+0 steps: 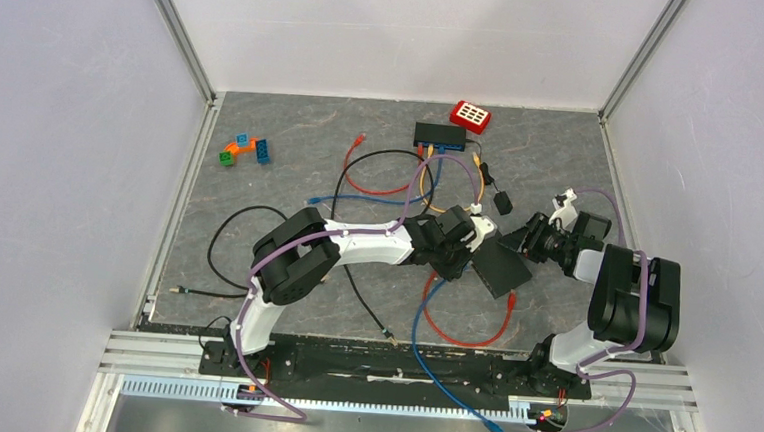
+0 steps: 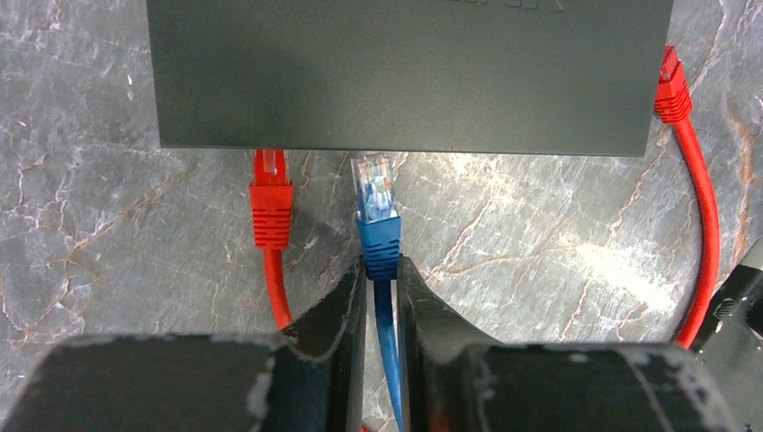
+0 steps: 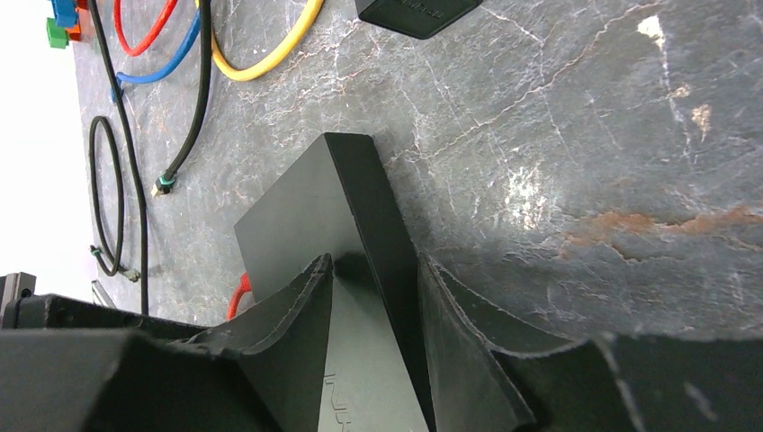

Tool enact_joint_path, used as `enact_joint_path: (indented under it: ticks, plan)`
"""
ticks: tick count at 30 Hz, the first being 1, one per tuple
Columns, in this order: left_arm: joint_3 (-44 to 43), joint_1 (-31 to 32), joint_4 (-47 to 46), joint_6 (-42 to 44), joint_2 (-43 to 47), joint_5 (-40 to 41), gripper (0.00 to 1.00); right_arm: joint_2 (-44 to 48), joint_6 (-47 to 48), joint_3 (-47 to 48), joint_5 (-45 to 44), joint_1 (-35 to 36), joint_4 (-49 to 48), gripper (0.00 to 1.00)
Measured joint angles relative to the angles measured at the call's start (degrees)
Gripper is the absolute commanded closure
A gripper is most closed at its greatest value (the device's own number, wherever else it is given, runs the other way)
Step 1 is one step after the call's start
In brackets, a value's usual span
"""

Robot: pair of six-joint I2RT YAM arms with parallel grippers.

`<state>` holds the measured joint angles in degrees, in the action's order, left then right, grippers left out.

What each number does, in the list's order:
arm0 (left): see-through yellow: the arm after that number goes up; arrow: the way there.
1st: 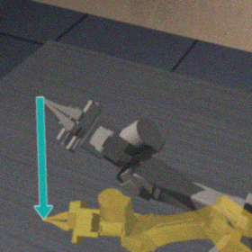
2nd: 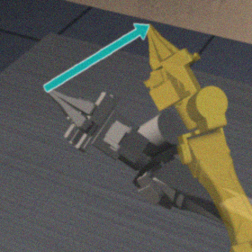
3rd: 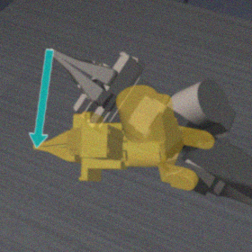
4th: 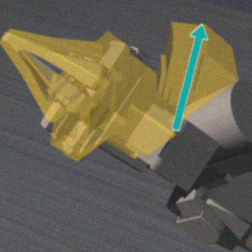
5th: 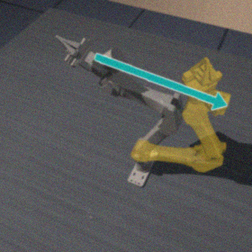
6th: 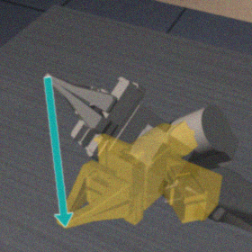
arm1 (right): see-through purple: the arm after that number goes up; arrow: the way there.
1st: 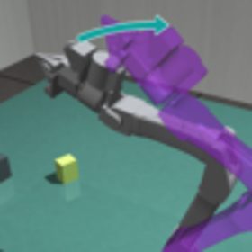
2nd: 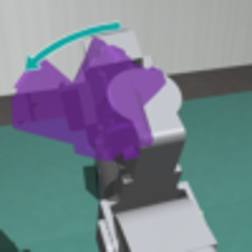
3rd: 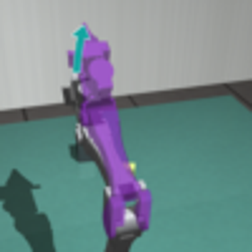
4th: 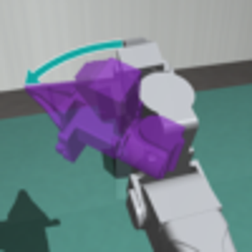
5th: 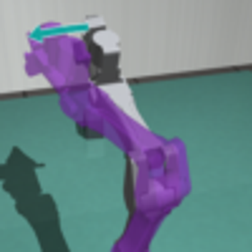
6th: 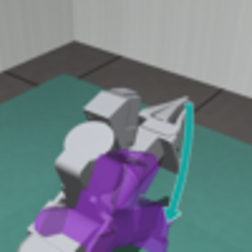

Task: Insert the plug into the switch port
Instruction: Insert the connector into the switch port.

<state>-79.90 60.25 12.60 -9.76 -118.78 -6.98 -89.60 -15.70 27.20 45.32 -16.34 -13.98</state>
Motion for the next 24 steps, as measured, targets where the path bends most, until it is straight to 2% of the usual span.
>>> enact_joint_path:
  ticks: [1, 2, 10, 24]
  plan:
    - [0.02, 0.00, 0.02, 0.00, 0.04, 0.00, 0.97, 0.04, 0.11, 0.00, -0.02, 0.00, 0.04, 0.57]
    - [0.09, 0.00, 0.09, 0.02, 0.13, -0.02, 0.98, 0.11, 0.15, 0.00, -0.07, 0.00, 0.15, 0.57]
    - [3.54, 0.00, -0.33, 0.02, 2.60, -0.02, 0.98, 3.32, 0.79, -0.17, -1.70, 0.07, 4.52, 0.53]
    - [0.33, 0.02, 3.56, -0.44, 1.14, -1.75, 0.98, 3.85, 1.38, -0.15, -2.19, 0.11, 5.66, 0.52]
